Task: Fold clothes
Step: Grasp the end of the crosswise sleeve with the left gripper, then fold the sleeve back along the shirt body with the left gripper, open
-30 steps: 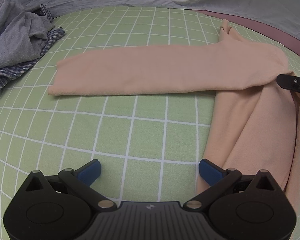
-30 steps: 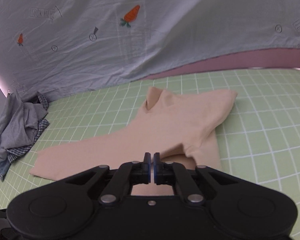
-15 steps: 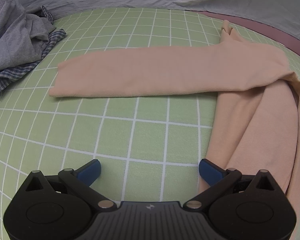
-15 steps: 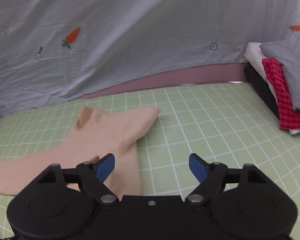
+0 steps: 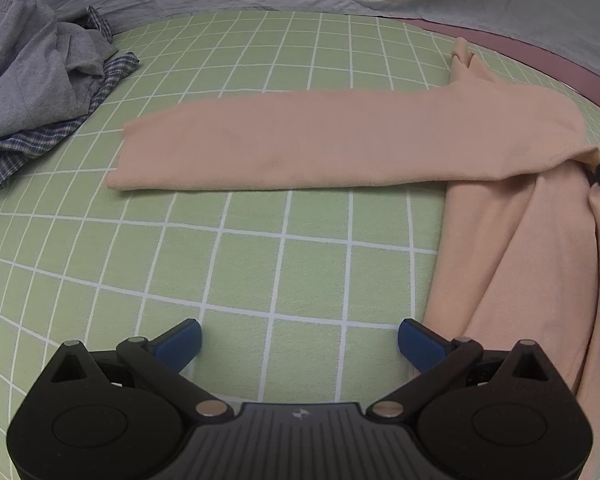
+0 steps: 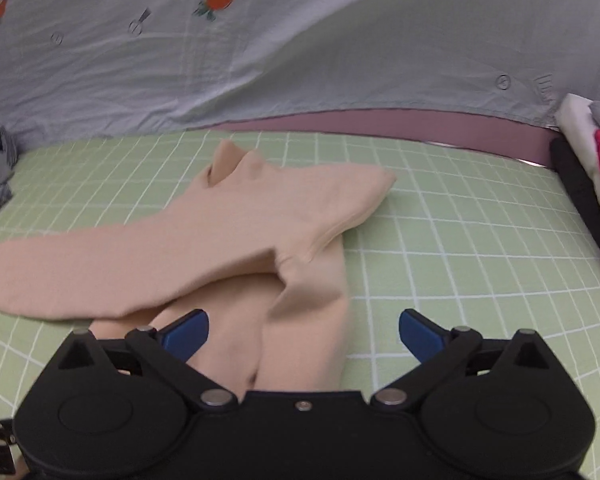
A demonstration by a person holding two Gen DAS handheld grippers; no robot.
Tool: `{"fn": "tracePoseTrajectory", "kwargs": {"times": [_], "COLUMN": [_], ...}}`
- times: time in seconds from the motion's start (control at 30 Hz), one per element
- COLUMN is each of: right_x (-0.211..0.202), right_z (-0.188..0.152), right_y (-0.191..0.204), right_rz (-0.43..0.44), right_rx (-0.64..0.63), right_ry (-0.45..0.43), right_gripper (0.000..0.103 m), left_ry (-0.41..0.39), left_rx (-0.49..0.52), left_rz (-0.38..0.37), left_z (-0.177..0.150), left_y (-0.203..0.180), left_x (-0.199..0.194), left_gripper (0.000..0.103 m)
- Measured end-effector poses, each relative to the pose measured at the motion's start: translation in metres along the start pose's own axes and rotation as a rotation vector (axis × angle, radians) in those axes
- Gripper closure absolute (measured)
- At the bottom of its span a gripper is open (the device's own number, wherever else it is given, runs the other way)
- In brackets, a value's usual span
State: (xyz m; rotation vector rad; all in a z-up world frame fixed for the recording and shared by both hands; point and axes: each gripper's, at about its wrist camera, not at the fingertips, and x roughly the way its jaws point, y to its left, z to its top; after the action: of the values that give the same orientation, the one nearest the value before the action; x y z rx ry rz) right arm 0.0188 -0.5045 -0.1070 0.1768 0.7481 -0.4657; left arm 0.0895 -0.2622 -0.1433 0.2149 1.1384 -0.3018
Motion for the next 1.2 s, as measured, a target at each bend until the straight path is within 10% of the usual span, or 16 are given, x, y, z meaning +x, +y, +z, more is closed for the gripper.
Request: {"fn": "tracePoseTrajectory", "kwargs": {"times": [0.2,0.67,0.87,0.97,1.0,1.2], "right_x": [-0.003,0.037,0.025,0.019,0.018,0.002], "right_z": [0.015,0.010,0.004,0.000,0.000,0.001], "right_y": [-0.034,-0.025,-0.042,-0.046,-0.048,-0.058], "right_rz": [-0.144,-0.141,-0.173,-0.190,-0.194,-0.186], "right_rx": [0.162,0.078,0.140,0.147,0.154,0.203], "right_ry": [-0.065,0.079,0.088,0.086,0.088,0.069], "right_gripper": [0.000,0.000,0.000,0.000,0.000,0.000], "left_ry": [-0.051,-0.077,-0.118,-0.148,-0.155,-0.225], "left_rx": [-0.082,-0.264,-0.263,-0.239,-0.230,-0.193], "left_rz": [0.058,0.185,0.113,0.090,0.077,-0.009], "left_z": [0.017,0.071,0.080,0.086,0.087,0.089], "left_y": [0.035,0.112,0.108,0.100,0.096,0.068], "left_x": [-0.002,0.030,0.033,0.030,0.029,-0.002], "left_gripper": [0.000,0.002,0.025,0.058,0.089,0.095]}}
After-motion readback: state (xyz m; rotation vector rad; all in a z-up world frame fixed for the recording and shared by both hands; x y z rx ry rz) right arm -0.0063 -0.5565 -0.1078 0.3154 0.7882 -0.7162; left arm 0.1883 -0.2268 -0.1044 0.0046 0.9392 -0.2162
